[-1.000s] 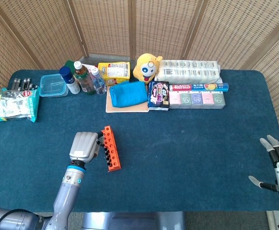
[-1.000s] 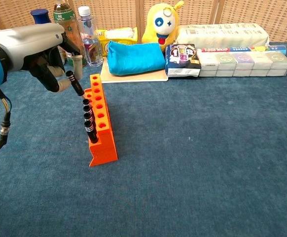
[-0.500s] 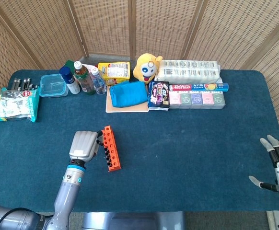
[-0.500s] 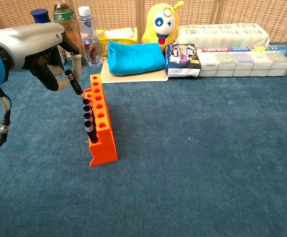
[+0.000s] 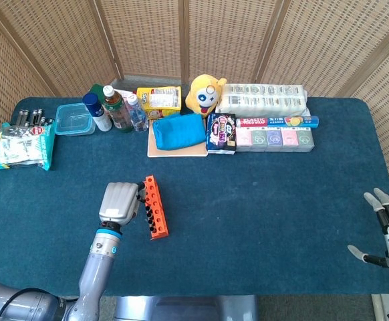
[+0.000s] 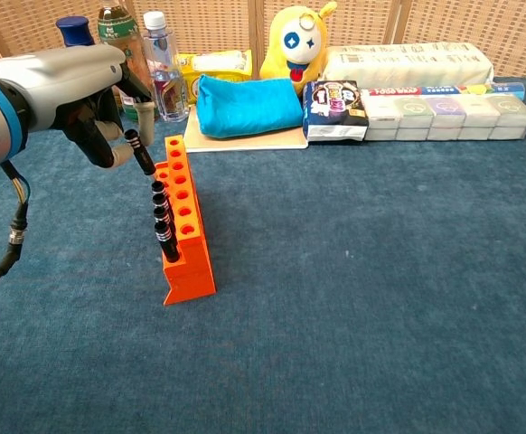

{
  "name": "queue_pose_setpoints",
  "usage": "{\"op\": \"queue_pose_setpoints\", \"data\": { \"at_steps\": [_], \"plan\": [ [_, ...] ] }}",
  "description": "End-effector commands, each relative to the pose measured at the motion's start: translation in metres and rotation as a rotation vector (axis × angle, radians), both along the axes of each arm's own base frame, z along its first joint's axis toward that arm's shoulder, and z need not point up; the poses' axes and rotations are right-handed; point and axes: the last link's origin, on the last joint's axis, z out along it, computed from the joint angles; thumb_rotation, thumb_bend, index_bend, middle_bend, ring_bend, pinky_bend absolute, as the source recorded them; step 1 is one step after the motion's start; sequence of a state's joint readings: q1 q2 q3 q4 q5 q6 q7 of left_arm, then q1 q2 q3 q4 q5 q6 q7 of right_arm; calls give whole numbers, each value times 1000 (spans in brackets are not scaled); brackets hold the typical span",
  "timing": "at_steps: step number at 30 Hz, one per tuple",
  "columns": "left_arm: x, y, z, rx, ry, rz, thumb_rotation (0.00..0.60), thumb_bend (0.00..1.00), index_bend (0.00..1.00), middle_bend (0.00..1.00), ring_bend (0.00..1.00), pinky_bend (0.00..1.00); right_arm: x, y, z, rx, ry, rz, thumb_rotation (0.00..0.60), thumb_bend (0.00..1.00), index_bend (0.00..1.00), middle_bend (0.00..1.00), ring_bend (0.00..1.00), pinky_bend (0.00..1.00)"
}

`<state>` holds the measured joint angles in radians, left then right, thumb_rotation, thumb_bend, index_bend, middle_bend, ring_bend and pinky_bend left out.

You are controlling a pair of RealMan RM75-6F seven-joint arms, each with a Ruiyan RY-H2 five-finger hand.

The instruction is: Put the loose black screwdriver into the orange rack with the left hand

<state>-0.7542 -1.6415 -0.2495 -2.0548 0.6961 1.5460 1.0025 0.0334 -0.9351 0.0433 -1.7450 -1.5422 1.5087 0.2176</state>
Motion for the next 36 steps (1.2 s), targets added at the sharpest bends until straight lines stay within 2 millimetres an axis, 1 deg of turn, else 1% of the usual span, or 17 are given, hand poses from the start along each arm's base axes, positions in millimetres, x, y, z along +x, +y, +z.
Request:
{"op": "queue_pose_setpoints", "data": {
  "at_steps": [1, 36],
  "plan": [
    [0, 0, -1, -2, 3, 0, 600, 434, 537, 1000, 1000, 1000, 0, 0, 0, 0, -1, 0, 600, 5, 48, 0, 0, 22],
    [4, -1, -17, -13, 78, -10, 600, 434, 538, 1000, 1000, 1000, -1, 0, 2, -1, -8, -2, 600, 4, 48, 0, 0, 23]
  ]
}}
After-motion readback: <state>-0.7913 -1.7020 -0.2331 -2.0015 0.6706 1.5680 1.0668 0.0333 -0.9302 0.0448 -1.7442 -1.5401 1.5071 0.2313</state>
